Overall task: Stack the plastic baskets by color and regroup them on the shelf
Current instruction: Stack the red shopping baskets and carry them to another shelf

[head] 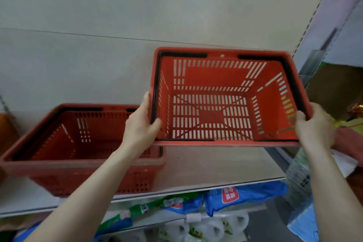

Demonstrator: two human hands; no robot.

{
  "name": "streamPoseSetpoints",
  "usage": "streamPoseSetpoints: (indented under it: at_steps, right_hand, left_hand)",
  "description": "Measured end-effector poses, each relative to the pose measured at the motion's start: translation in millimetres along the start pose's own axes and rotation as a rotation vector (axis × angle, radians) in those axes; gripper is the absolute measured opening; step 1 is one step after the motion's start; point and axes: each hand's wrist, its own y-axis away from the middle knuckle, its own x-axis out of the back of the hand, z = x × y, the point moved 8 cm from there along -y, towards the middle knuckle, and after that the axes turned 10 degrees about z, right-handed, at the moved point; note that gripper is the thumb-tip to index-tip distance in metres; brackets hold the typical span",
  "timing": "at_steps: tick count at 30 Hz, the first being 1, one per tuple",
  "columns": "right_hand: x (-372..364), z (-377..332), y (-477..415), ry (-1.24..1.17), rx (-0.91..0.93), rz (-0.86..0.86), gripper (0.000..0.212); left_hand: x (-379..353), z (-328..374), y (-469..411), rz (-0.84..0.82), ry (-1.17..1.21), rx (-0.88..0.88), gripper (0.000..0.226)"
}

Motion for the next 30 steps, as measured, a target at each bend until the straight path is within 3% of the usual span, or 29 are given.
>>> streamPoseSetpoints:
  at_steps: [7, 13, 30]
  right_hand:
    - [71, -60, 25, -0.021, 0.093, 0.183, 0.038]
    - [95, -99, 62, -0.056, 0.075, 0.226, 0.034]
    - [1, -218, 194, -0.321, 0.024, 0.042, 0.036]
  left_hand:
    - [42, -25, 5, 0.009, 0.172, -0.023, 0.076]
    - [72, -47, -13, 0.007, 0.191, -0.043, 0.077]
    - [233, -162, -36, 0.235, -0.101, 0.016, 0.073]
